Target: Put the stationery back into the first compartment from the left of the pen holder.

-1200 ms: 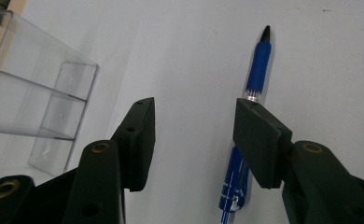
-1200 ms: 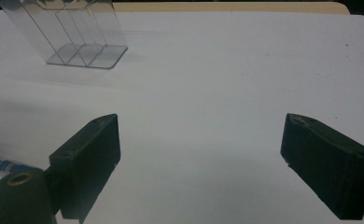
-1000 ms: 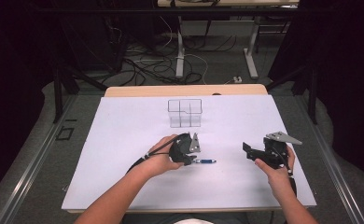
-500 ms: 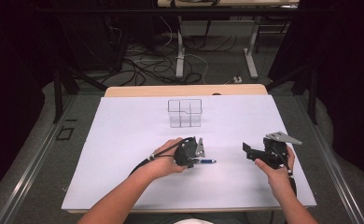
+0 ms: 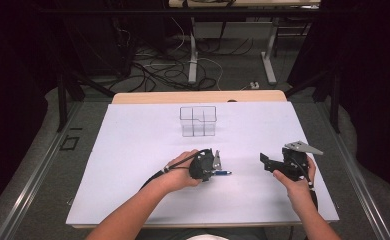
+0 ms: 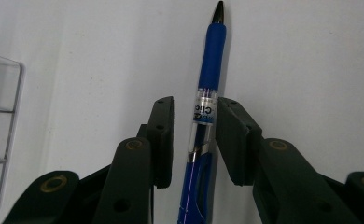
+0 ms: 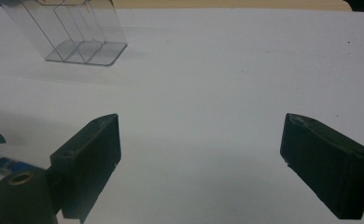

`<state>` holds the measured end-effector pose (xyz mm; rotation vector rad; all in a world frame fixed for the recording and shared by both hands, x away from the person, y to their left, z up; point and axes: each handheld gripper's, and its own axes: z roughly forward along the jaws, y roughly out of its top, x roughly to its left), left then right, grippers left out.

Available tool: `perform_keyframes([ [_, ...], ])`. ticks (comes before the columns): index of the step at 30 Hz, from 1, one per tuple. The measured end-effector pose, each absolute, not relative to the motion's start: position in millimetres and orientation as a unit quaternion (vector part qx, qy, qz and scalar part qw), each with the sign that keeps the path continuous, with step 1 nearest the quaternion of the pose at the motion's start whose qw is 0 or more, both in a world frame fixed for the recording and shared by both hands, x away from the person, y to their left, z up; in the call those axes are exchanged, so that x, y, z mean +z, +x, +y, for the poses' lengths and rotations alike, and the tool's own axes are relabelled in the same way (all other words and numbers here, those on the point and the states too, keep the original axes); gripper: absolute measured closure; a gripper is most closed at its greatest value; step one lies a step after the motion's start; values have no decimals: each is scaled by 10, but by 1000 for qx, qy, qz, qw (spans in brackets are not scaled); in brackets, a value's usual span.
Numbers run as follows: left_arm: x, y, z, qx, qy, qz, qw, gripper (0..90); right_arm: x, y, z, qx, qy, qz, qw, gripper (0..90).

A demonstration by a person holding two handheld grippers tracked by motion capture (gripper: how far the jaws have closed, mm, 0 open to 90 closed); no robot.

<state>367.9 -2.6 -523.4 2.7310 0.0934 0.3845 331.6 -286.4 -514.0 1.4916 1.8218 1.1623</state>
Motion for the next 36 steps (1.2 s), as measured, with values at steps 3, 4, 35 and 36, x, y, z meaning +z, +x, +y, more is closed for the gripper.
perform_keyframes([
  [3, -5249, 3679, -37, 136, 972, 30, 187, 675, -5142, 3317, -2866, 428, 549, 671, 255, 119],
  [4, -5259, 3679, -43, 134, 973, 30, 187, 675, -5142, 3317, -2866, 428, 549, 671, 255, 119],
  [35, -5330, 3679, -85, 132, 976, -4, 172, 781, -5142, 3319, -2871, 427, 546, 674, 256, 122],
  [36, -5331, 3679, -85, 131, 976, -4, 172, 783, -5142, 3319, -2871, 427, 546, 674, 256, 122],
])
